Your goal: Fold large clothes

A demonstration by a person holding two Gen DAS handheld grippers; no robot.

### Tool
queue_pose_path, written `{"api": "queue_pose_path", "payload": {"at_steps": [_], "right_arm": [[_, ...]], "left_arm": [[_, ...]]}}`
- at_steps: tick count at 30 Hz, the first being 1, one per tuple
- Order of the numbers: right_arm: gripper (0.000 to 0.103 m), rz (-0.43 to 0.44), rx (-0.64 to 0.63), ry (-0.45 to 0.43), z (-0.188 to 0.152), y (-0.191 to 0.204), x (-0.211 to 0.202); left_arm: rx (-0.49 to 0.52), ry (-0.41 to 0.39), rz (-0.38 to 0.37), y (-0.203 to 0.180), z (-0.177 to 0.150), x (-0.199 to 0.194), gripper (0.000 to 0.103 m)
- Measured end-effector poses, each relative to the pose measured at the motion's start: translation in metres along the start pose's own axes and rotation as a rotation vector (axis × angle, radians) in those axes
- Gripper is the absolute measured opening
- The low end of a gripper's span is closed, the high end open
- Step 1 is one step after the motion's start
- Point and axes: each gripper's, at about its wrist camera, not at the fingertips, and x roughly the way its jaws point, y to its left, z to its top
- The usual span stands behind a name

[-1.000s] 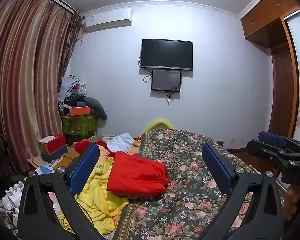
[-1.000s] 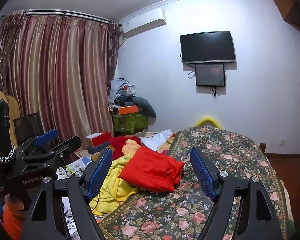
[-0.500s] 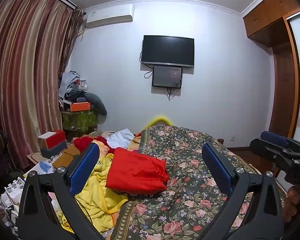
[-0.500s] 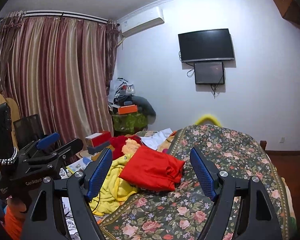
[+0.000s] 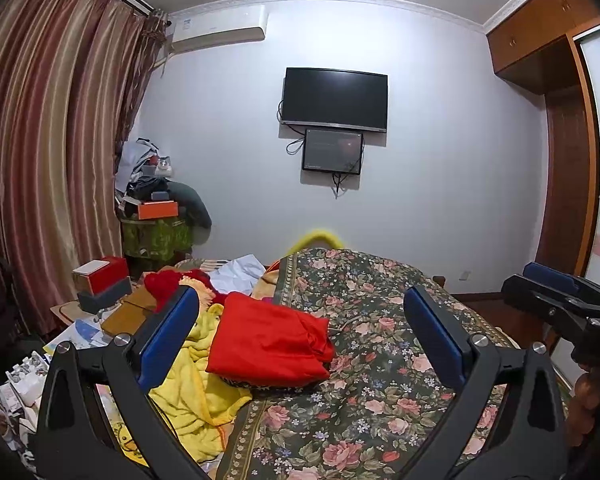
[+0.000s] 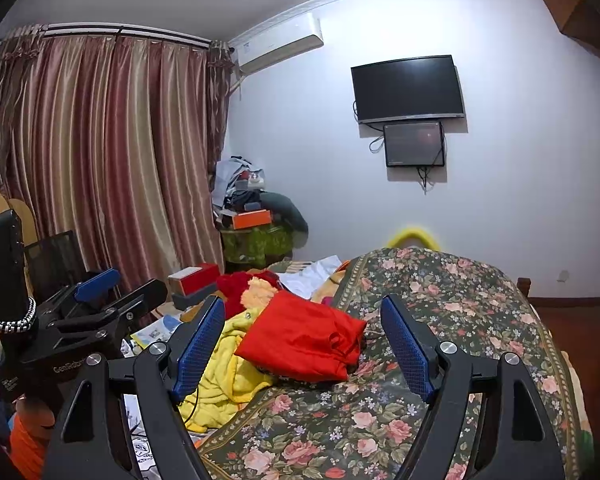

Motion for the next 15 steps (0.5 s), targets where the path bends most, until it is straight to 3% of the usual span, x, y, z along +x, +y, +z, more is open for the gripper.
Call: {"api": "queue_pose_path", "payload": {"at_steps": [8,15], "right_arm": [[0.08,-0.016,0.005,0.008,-0.0006,0.0008,0.0022],[0.098,-0.044,0.017,-0.004,-0.0006,0.001,0.0034]], "left_arm": [[-0.018,0.01,-0.022,0.0025,-0.0006,0.0026,0.103],[-0.016,0.021,-0.028,0.0012,-0.0029,0.0043,0.103]]}}
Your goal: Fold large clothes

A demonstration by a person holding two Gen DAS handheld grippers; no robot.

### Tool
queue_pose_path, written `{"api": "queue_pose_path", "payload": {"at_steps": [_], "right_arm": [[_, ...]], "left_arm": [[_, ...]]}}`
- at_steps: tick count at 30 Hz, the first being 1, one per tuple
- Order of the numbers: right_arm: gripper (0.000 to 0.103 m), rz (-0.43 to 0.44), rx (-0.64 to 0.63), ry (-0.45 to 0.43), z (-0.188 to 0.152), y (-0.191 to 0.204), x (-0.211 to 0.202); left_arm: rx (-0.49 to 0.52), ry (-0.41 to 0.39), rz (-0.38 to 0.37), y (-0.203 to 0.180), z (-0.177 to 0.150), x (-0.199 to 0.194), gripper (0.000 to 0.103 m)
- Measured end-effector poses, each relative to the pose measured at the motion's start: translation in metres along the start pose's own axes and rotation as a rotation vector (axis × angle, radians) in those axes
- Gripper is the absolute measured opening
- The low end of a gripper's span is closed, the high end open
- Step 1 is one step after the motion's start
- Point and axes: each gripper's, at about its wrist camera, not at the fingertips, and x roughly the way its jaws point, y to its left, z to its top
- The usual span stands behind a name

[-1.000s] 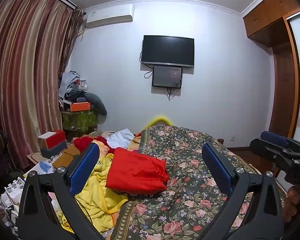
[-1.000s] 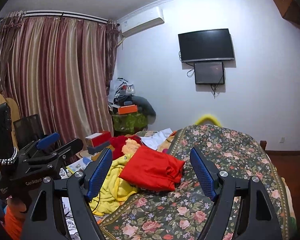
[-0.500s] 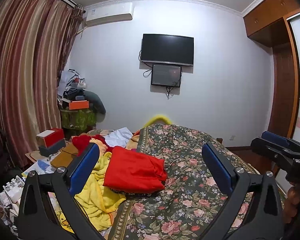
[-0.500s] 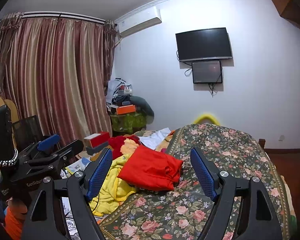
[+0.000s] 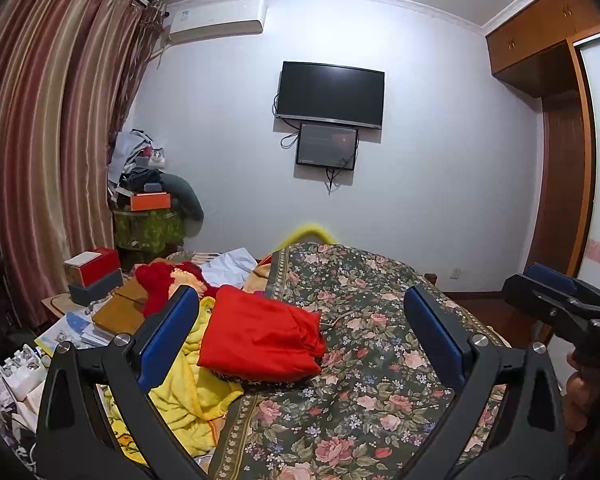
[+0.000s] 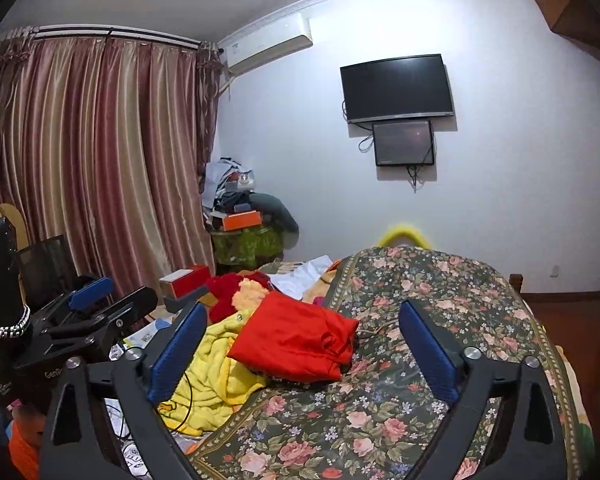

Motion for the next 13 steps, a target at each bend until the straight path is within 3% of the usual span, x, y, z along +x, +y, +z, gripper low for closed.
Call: {"api": "queue_pose_path", "payload": {"at_steps": [4,13], "right_arm": [[0.103,-0.008,0.011,0.006,-0.0007,-0.0002,0.0019],[0.103,-0.012,0.011,0.021,-0.0026,0.0026,0.0053]], "left_arm": [[0.003,0.001,0.001,-0.0019,-0.0016,-0.0005,0.103],[-0.005,0.01,0.006,0.0005,-0.0046,0.0017,0.103]]}}
